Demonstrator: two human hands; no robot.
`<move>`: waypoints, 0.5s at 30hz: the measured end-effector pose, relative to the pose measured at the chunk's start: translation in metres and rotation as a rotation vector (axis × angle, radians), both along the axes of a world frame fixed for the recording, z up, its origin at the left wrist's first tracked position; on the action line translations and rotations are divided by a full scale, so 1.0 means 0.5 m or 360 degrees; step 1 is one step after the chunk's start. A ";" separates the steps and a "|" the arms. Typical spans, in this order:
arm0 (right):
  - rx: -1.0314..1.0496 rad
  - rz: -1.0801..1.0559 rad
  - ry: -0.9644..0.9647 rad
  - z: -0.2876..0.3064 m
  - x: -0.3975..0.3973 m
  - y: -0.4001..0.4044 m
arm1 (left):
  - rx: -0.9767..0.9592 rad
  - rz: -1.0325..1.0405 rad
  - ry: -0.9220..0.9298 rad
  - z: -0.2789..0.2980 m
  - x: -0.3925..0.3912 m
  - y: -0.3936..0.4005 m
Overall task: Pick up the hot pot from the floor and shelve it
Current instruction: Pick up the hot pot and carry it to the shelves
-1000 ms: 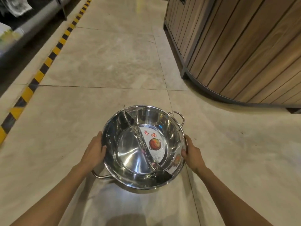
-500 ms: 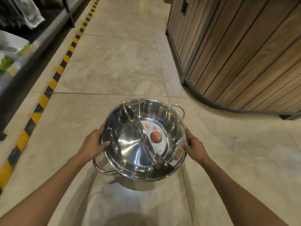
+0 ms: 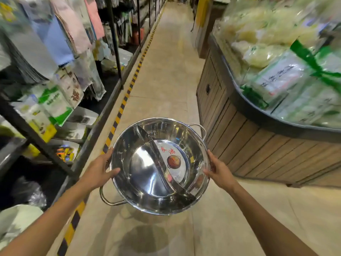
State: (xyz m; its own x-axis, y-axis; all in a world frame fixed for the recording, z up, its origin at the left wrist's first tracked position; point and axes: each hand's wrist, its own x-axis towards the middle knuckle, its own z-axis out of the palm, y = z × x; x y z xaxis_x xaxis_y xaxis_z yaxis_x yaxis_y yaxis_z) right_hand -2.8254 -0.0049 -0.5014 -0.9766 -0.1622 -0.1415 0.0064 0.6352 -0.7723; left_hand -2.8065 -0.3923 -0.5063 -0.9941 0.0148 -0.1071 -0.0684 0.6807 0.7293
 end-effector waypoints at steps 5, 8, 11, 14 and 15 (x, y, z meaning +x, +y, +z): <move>0.0134 0.0251 -0.0040 0.297 0.060 -0.051 | -0.0020 0.0162 0.0017 0.297 0.148 -0.049; 0.0198 0.0460 0.0021 0.399 0.084 -0.087 | -0.0010 0.0269 -0.0002 0.402 0.249 -0.080; 0.0242 0.0660 0.0093 0.451 0.098 -0.137 | -0.0021 0.0345 -0.0060 0.458 0.352 -0.106; 0.0189 0.0853 0.0155 0.472 0.113 -0.192 | 0.0102 0.0554 0.0057 0.476 0.464 -0.117; 0.0170 0.0927 0.0157 0.477 0.120 -0.212 | 0.0099 0.0634 0.0074 0.481 0.503 -0.118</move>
